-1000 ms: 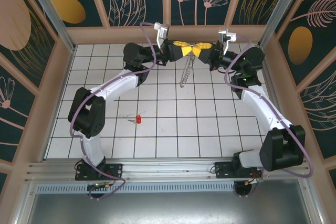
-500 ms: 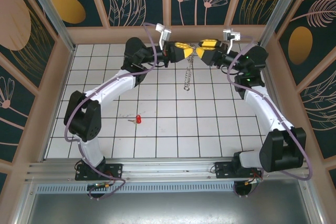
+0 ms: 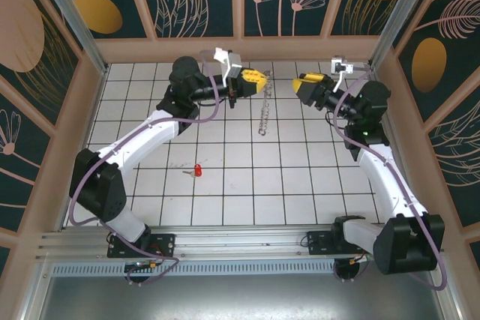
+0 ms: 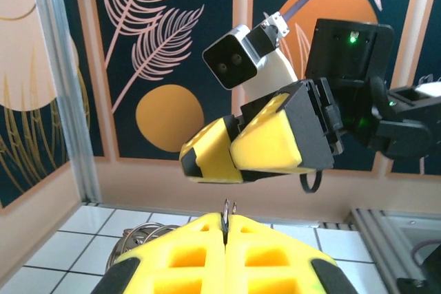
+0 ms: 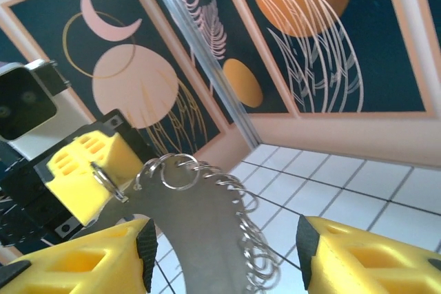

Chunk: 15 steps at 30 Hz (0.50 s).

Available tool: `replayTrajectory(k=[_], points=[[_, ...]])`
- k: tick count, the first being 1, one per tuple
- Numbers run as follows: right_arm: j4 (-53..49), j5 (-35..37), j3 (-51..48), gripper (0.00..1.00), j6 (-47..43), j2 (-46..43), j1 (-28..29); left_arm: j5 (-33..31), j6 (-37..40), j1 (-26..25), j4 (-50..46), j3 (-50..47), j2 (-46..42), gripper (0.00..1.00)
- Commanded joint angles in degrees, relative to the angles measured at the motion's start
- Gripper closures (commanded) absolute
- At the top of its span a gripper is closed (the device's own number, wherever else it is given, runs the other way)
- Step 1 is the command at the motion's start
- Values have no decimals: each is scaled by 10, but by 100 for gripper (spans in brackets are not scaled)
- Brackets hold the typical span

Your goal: Put the keys on the keyring

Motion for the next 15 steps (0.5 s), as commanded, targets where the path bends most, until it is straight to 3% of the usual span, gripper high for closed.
replayTrajectory(k=[1,15], points=[[-13,17,-21,42,-12,-8,-8,-23,56,-2,64,-11,-16,100],[26,5,-51,43,7,17,-23,-24,75,-2,55,1,-11,100]])
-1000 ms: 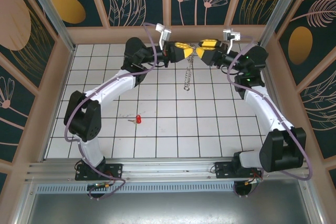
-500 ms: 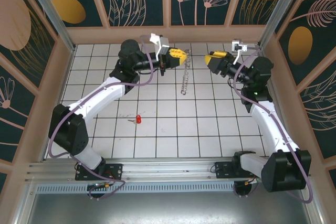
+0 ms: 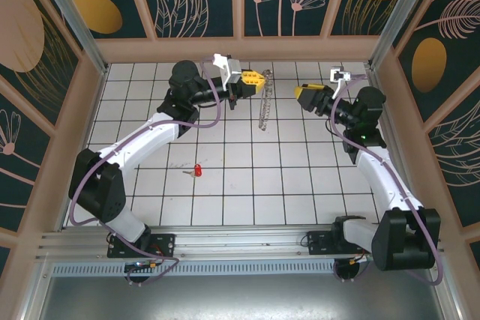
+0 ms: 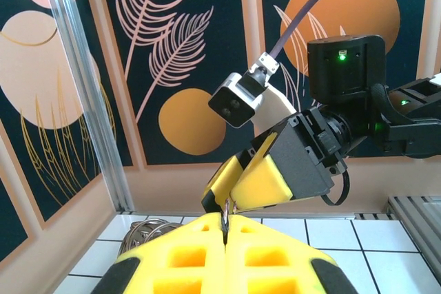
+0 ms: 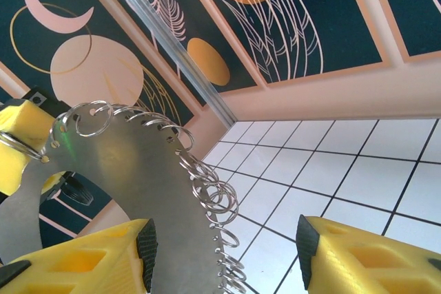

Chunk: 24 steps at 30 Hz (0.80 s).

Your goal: Put the keys on the keyring

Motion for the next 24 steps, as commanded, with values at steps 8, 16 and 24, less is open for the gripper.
replayTrajectory(k=[8,16,24], points=[[33,0,-29,42,34,14,5,-42,14,-2,30,4,-16,100],[-46,138,-66,42,3,39,156,-118,5,19,-4,34,9,100],[-37,258,-76,44,41,111,304,-191,-20,59,1,63,43,100]])
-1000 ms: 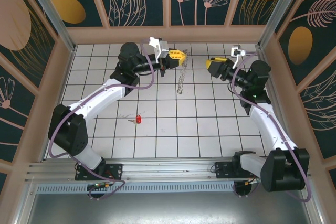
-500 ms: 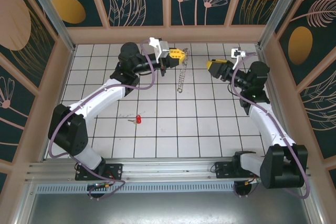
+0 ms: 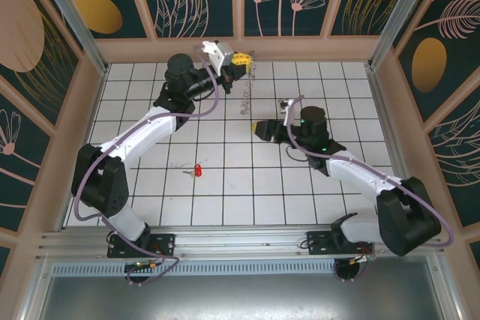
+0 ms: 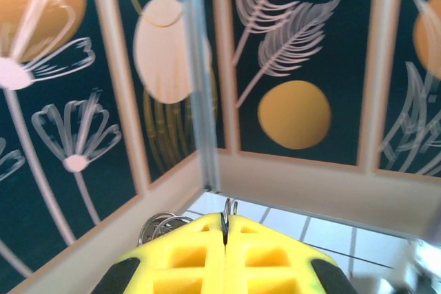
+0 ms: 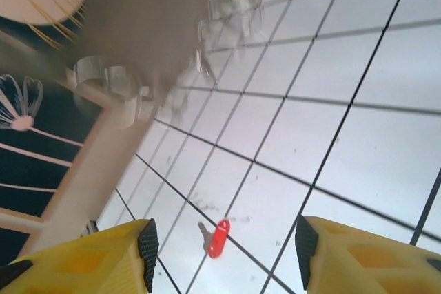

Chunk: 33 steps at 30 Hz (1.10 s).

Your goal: Put the keys on the keyring

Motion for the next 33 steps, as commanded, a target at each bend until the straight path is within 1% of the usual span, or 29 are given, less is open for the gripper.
replayTrajectory(k=[1,4,5,8,12,15,19,24,33], points=[[-5,76,9,44,13,37,56,-43,-12,17,14,38,18,100],[-20,94,38,45,6,86,103,-53,-13,31,17,49,22,100],[-28,100,51,45,3,102,115,-55,-15,36,18,53,39,100],[-61,115,102,46,-11,161,154,-54,-26,54,23,71,51,100],[-113,126,185,52,-39,250,201,-44,-37,74,23,97,64,100],[-168,136,254,54,-64,319,229,-37,-42,84,10,116,74,100],[-231,152,338,56,-94,386,261,-31,-54,96,3,131,82,100],[-261,151,384,59,-103,430,280,-26,-55,104,2,139,82,100],[-267,147,385,60,-107,447,301,-14,-59,107,0,151,92,100]])
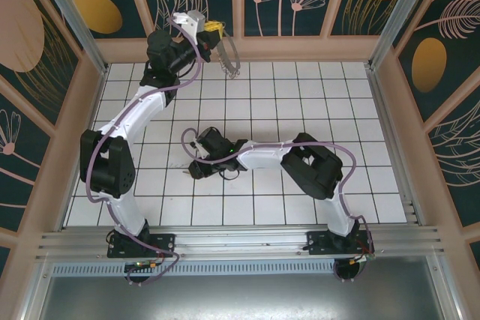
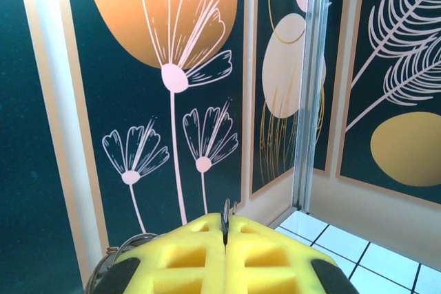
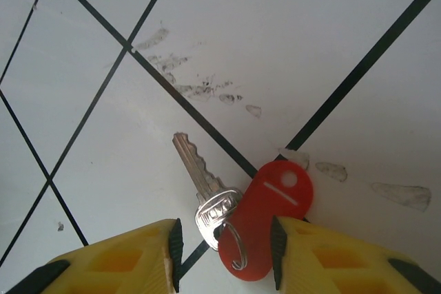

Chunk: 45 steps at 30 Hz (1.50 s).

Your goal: Put the keys on the keyring

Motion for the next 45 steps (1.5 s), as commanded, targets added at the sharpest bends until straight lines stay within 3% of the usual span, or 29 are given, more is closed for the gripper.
replayTrajectory(k=[1,11,25,29,34,39,45], points=[[-16,2,9,60,-12,10,8,14,-12,3,16,24,7,100],[-22,4,11,61,-18,20,13,16,-20,5,23,25,13,100],[-73,92,38,65,-35,40,45,19,-35,4,31,35,23,100],[-76,96,41,72,-36,41,49,17,-37,5,32,37,22,100],[-81,89,45,100,-33,35,49,20,-37,5,27,38,24,100],[-59,80,8,100,-19,-16,32,21,-34,5,18,39,22,100],[-31,91,-78,100,-7,-142,-12,20,-31,4,11,40,17,100]])
